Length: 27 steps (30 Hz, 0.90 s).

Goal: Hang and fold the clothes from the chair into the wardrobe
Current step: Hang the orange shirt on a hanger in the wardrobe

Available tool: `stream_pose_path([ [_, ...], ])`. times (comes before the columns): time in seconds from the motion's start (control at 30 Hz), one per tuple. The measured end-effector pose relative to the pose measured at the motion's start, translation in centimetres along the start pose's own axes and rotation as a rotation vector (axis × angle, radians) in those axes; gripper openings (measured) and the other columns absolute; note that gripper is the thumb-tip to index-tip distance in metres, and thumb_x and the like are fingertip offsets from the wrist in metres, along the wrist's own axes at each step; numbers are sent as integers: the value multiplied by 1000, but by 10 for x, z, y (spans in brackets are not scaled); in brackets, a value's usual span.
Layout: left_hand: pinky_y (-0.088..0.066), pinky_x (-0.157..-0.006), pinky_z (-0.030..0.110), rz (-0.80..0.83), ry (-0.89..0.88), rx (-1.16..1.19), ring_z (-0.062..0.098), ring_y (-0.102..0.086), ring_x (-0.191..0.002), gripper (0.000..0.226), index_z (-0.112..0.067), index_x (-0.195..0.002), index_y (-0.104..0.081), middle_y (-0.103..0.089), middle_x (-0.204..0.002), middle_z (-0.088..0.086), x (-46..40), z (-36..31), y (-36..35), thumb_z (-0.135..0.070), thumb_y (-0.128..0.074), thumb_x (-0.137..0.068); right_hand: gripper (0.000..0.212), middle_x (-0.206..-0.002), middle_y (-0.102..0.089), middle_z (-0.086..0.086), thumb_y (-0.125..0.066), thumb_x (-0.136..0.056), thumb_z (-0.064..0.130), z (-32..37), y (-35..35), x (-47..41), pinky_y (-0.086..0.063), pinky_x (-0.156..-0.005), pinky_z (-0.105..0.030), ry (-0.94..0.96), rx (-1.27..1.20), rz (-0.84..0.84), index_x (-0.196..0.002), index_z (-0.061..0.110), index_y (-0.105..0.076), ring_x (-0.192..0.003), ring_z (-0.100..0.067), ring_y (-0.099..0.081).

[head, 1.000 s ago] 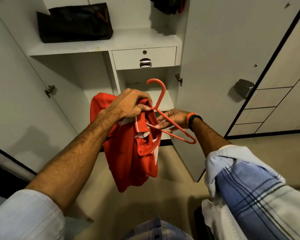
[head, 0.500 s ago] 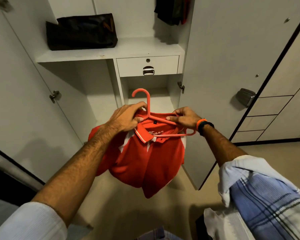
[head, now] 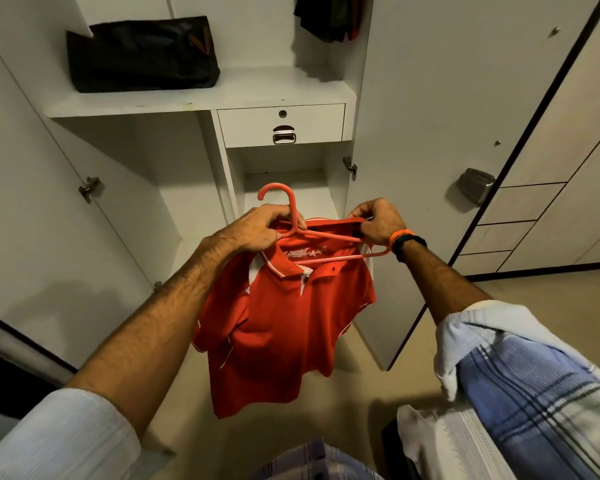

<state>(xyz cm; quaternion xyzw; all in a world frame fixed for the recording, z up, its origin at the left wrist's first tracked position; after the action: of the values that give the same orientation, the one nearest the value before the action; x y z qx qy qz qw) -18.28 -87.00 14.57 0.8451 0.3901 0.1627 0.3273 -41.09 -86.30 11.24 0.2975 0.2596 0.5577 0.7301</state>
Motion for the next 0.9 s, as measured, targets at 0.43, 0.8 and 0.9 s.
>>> stream_pose_path([
  [0.43, -49, -88, 31, -256, 93, -138, 16, -61, -100, 31, -19, -98, -68, -66, -105, -1, 1, 16, 9, -38, -81, -77, 26, -72, -69, 4, -70, -85, 3, 3, -5, -8, -60, -72, -30, -47, 1, -4, -69, 24, -69, -74, -17, -69],
  [0.8, -54, -89, 40, -356, 255, -179, 21, -65, -97, 35, -15, -97, -75, -71, -105, 1, 1, 45, 20, -46, -74, -81, 17, -86, -72, -11, -62, -88, -9, -8, -11, 1, -60, -63, -23, -62, -281, 268, -97, 0, -73, -73, -19, -70],
  [0.9, -50, -92, 36, -380, 254, -76, 21, -64, -105, 24, -11, -95, -77, -71, -113, 2, 6, 49, 20, -32, -75, -84, 25, -89, -71, -11, -54, -91, -11, -9, -7, 1, -61, -63, -26, -56, -363, 271, -93, 5, -73, -76, -22, -68],
])
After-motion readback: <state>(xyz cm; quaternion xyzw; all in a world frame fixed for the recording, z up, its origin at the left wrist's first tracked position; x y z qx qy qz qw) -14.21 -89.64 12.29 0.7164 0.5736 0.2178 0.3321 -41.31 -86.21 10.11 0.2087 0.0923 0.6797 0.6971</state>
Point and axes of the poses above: each hand's wrist, its own x-axis away from the middle knuckle, its own y-axis out of the back of the hand, z = x × y, the point moved 8 cm from there along -x, towards the middle knuckle
